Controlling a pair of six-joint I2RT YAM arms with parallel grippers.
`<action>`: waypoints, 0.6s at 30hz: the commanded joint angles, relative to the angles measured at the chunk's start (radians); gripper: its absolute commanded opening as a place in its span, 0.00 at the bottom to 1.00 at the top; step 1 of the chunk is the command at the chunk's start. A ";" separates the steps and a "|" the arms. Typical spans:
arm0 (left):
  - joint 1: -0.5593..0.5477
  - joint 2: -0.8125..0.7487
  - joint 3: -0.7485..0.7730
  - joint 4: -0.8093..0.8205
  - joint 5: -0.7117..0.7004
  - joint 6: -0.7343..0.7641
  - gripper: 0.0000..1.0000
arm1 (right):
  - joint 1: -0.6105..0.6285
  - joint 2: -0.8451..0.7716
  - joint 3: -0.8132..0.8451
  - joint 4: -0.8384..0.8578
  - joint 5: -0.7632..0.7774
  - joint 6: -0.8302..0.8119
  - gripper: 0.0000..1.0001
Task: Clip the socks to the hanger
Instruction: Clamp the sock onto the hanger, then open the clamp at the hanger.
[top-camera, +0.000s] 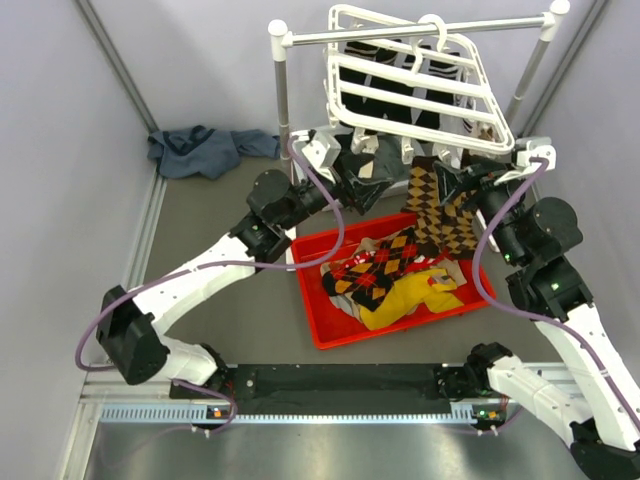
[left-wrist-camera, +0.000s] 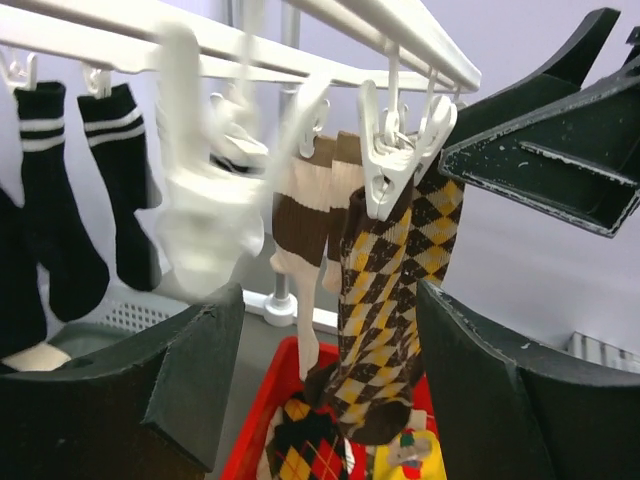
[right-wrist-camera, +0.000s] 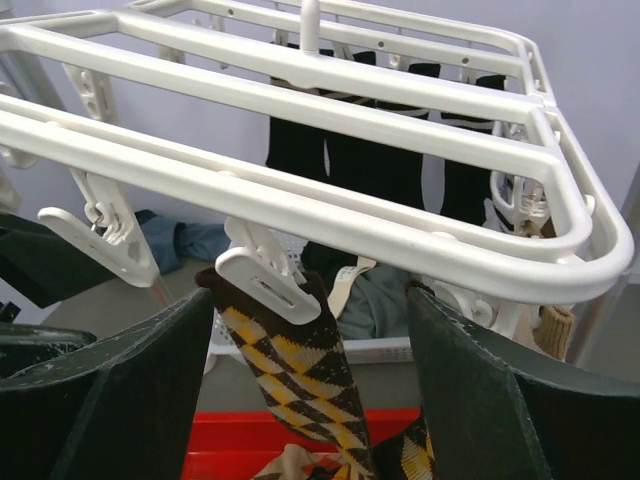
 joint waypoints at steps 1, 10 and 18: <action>-0.034 0.051 0.026 0.140 -0.014 0.063 0.74 | -0.003 -0.021 0.001 0.041 0.066 -0.019 0.77; -0.120 0.126 0.035 0.333 -0.115 0.154 0.75 | -0.002 -0.041 -0.013 0.053 0.093 -0.028 0.78; -0.215 0.181 0.063 0.466 -0.362 0.325 0.72 | -0.003 -0.049 -0.017 0.058 0.095 -0.026 0.79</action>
